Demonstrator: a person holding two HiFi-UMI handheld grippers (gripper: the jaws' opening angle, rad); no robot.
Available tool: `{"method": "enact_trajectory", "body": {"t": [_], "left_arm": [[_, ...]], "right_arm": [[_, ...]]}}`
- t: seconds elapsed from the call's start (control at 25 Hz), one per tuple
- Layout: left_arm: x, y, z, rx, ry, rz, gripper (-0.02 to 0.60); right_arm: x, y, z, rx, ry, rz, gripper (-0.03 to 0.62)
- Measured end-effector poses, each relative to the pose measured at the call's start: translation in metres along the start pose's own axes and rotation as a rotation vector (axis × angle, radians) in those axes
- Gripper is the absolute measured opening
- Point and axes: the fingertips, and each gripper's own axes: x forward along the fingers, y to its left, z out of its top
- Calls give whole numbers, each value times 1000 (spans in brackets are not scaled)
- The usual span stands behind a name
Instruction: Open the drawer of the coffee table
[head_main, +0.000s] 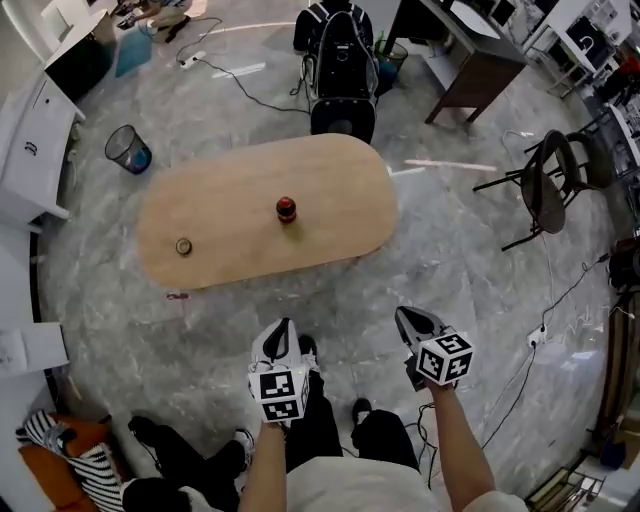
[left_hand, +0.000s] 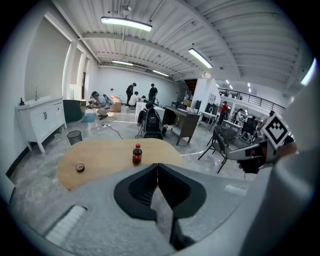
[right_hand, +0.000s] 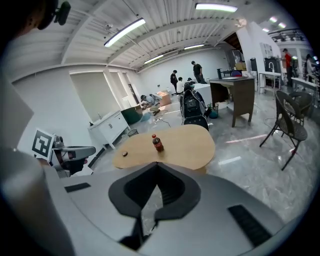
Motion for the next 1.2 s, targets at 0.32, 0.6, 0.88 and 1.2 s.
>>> {"method": "enact_trajectory", "body": {"t": [0.32,0.6,0.88,1.2], "left_arm": [[67,42,-61,13,31,50,11],[140,38,-140,59,46,73,11],[202,47,-203,64,25,111,11],[272,79,-258,243,-76,91,11]], "right_arm": [[78,-27,-25,-161,17,61,15],[132,-112,-108,-131,76,-15,15],[182,-173,-161,-133,61,-24,15],[253,-192,-195,-263,-29,153,15]]}}
